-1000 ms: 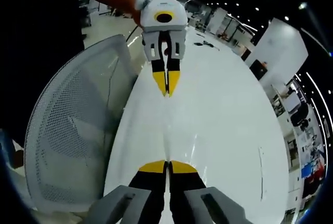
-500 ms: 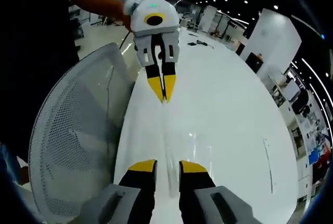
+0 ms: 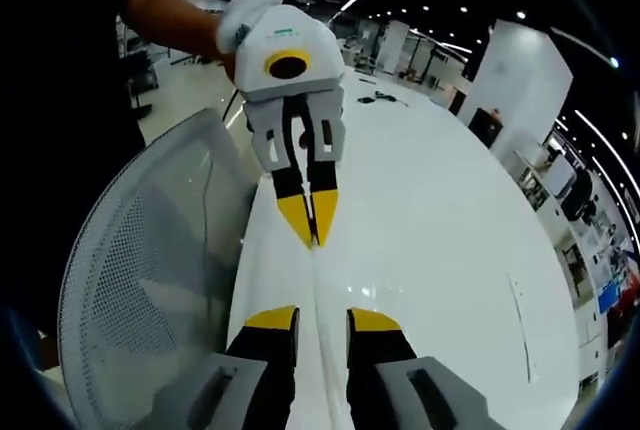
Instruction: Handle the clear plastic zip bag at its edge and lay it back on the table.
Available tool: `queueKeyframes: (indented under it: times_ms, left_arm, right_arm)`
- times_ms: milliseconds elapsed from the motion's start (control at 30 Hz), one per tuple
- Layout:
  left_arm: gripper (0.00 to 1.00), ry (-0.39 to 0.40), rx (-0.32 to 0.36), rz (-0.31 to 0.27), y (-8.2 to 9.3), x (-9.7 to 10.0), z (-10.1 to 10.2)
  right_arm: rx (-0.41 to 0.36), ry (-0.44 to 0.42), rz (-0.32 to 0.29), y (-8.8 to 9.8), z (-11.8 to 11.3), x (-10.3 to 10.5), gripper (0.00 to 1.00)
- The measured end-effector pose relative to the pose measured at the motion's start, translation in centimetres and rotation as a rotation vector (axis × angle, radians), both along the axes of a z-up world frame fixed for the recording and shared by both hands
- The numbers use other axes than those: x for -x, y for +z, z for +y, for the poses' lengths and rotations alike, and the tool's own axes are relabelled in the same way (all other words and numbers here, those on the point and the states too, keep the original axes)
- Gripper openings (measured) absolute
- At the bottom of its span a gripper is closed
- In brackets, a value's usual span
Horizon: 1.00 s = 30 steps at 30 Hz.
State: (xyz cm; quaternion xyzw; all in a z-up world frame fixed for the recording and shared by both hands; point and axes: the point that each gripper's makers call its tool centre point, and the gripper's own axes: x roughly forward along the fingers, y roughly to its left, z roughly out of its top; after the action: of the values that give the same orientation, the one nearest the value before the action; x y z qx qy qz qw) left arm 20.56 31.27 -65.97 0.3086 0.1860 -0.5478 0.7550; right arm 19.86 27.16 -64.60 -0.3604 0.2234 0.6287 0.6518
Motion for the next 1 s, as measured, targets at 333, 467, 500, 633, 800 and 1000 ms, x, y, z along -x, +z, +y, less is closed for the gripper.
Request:
queueKeyframes:
  times_ms: [333,467,500,633,800,1000]
  left_arm:
    - [0.0,0.001,0.003,0.016,0.1,0.3,-0.2]
    - [0.0,-0.001,0.007,0.017,0.1,0.4,-0.3]
    - [0.0,-0.002,0.007,0.015,0.2,0.4,-0.4]
    - [0.0,-0.005,0.006,0.014,0.2,0.5,-0.5]
    - [0.0,-0.007,0.003,0.018,0.2,0.7,-0.6]
    - [0.0,-0.007,0.002,0.021,0.1,0.7,-0.5]
  right_arm:
    - [-0.021,0.001,0.016,-0.3,2.0,0.6,0.14]
    - [-0.02,0.008,0.018,-0.6,2.6,0.8,0.13]
    - [-0.023,0.011,0.019,-0.5,2.8,0.8,0.13]
    - [-0.017,0.015,0.024,-0.8,3.3,0.9,0.12]
    - [-0.011,0.015,0.028,-1.4,3.5,0.6,0.11]
    - [-0.014,0.009,0.041,-1.7,3.7,0.5,0.09]
